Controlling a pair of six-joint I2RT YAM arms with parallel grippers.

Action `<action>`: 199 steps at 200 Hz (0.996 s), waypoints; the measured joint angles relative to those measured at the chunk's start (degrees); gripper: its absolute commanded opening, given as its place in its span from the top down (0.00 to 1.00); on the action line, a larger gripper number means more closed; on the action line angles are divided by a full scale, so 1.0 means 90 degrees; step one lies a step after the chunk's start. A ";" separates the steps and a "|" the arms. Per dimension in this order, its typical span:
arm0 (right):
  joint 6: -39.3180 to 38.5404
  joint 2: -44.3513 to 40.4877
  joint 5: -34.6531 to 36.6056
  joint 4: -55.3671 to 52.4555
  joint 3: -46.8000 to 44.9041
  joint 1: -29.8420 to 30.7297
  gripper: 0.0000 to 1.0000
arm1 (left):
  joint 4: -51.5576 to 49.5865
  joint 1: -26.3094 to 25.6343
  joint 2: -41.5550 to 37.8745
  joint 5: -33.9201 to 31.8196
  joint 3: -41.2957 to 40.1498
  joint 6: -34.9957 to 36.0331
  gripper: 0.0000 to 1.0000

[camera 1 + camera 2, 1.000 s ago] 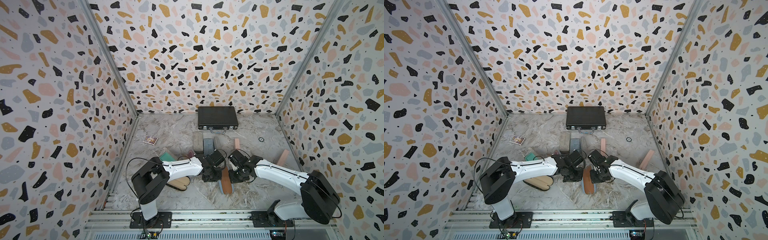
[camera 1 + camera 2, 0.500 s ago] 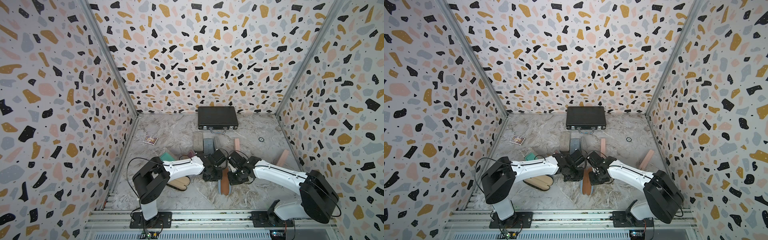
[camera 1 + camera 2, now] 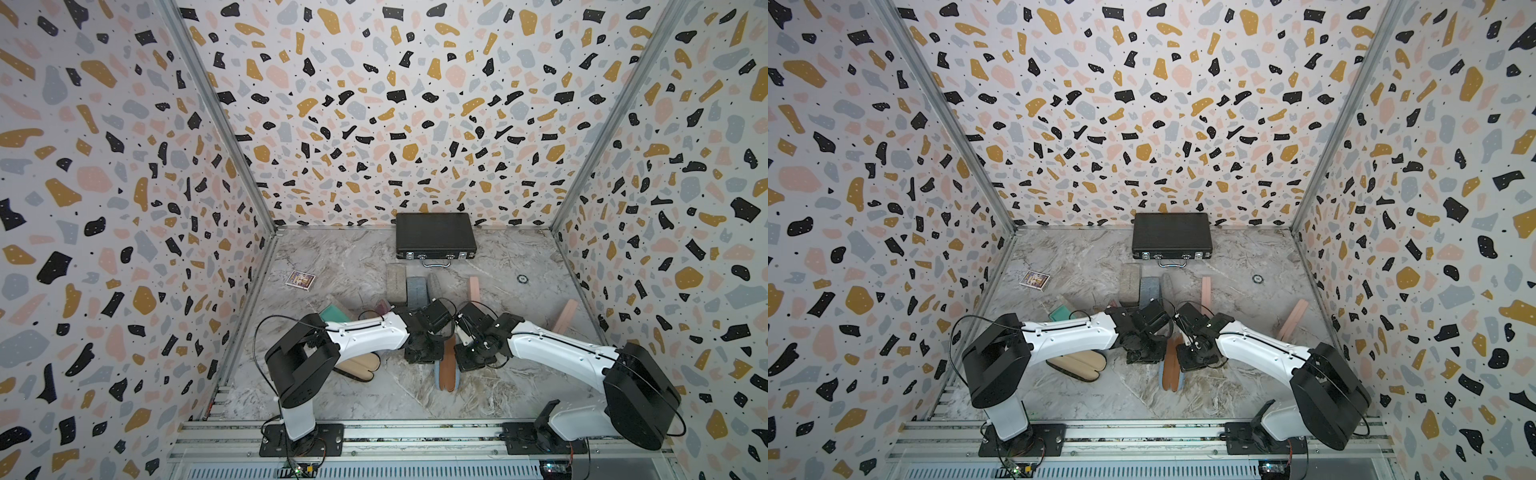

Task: Close the glasses case
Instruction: Close the glasses case at the center of the board.

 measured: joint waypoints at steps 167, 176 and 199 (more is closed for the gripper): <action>-0.0333 -0.0270 -0.0413 0.0512 -0.0051 0.0032 0.96 | 0.0172 -0.0129 -0.0017 0.0287 0.0066 0.0299 1.00; -0.0321 -0.0311 -0.0362 0.0522 -0.0053 0.0036 0.96 | 0.0177 -0.0131 -0.0073 0.0287 0.0066 0.0301 1.00; -0.0299 -0.0597 -0.0202 0.0639 -0.0053 0.0068 0.94 | 0.0197 -0.0168 -0.0410 0.0204 0.0070 0.0352 1.00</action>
